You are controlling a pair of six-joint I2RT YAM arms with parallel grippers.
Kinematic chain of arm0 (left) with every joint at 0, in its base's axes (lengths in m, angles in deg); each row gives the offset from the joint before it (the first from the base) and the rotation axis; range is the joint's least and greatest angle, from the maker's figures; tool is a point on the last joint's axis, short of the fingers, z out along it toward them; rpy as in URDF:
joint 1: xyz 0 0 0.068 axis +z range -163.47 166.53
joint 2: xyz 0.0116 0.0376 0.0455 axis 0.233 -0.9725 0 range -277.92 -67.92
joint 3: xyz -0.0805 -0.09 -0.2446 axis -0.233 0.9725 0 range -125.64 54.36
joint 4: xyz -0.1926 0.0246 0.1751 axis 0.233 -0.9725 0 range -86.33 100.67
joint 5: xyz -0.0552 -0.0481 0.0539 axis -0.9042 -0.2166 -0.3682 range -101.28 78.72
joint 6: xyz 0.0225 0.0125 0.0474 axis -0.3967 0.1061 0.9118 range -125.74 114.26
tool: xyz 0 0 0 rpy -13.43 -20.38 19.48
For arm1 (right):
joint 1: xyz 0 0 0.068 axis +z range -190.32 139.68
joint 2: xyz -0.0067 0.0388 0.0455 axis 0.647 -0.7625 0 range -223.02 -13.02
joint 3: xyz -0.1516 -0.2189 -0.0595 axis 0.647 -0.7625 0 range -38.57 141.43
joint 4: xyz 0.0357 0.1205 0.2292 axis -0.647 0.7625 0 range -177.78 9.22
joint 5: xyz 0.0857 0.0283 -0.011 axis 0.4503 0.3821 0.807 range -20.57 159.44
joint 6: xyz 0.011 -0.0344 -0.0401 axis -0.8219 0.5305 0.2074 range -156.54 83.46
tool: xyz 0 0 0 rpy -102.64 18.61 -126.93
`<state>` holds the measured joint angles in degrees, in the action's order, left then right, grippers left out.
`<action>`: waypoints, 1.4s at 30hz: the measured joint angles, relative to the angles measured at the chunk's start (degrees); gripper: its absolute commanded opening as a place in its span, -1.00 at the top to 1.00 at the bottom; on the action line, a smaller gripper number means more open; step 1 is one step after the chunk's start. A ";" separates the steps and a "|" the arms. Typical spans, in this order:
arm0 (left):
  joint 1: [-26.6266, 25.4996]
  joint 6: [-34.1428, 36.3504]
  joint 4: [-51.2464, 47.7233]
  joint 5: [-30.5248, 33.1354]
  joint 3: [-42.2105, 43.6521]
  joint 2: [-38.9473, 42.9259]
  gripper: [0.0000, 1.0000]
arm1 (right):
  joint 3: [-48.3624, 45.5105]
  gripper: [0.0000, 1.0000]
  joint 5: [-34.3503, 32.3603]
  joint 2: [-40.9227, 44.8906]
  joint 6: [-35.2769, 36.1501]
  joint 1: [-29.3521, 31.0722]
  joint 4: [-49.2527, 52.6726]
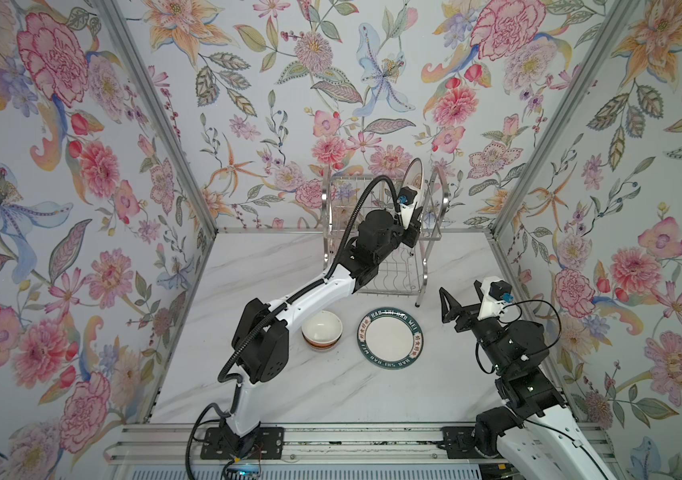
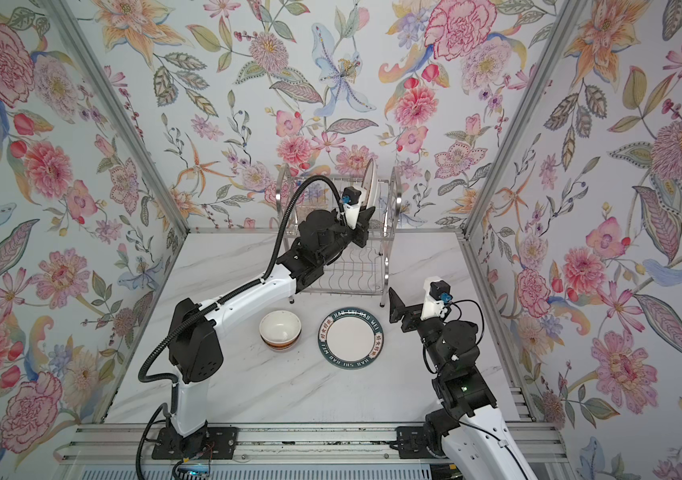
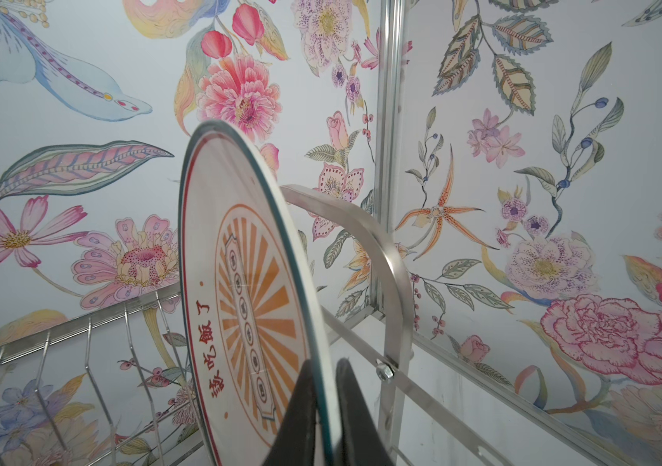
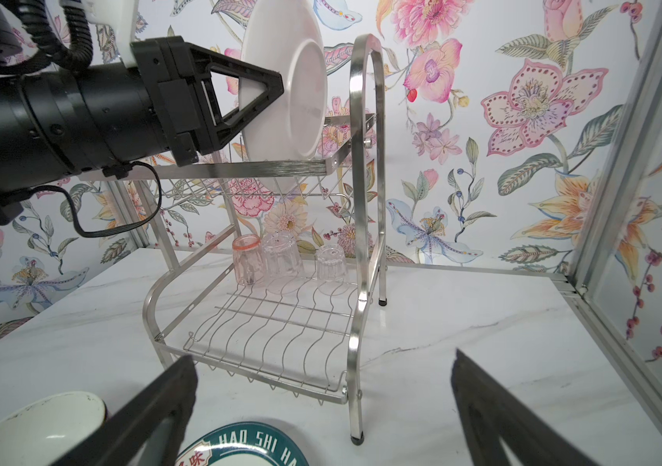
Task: Unload the mixed dishes from the dish rack
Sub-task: 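Close the left gripper on the orange-sunburst plate's rim in the rack, then lift the orange-sunburst plate up out of the rack with the left gripper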
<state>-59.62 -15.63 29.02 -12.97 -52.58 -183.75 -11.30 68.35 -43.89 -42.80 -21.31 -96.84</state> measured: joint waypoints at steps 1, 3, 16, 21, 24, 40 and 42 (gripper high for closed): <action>0.00 -0.02 0.02 0.28 0.00 -0.02 0.89 | 0.00 -0.98 0.00 0.00 0.07 0.00 0.00; 0.04 -0.04 0.13 0.61 0.00 -0.04 0.92 | 0.00 -0.98 0.00 0.00 0.07 0.00 0.00; 0.04 -0.55 1.51 0.63 0.00 -0.04 1.00 | 0.00 -0.98 0.15 -0.63 0.04 0.00 0.00; 0.04 -0.66 4.20 0.02 0.00 -0.04 1.00 | 0.00 -0.98 0.17 -0.63 0.04 0.00 0.04; 0.00 -0.74 5.88 -1.49 0.00 -0.04 1.00 | 0.00 -0.98 0.17 -0.63 0.04 0.00 0.04; 0.00 -1.01 21.24 -12.63 5.22 5.27 1.00 | 0.02 -0.98 0.15 -1.07 -1.75 0.00 0.04; 0.00 -0.52 22.27 -14.75 7.54 7.67 1.00 | 0.07 -0.98 0.15 -1.29 -2.27 -0.02 0.11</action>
<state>-59.62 -16.15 51.29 -27.73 -45.04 -176.08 -11.24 68.51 -45.18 -45.08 -21.33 -96.73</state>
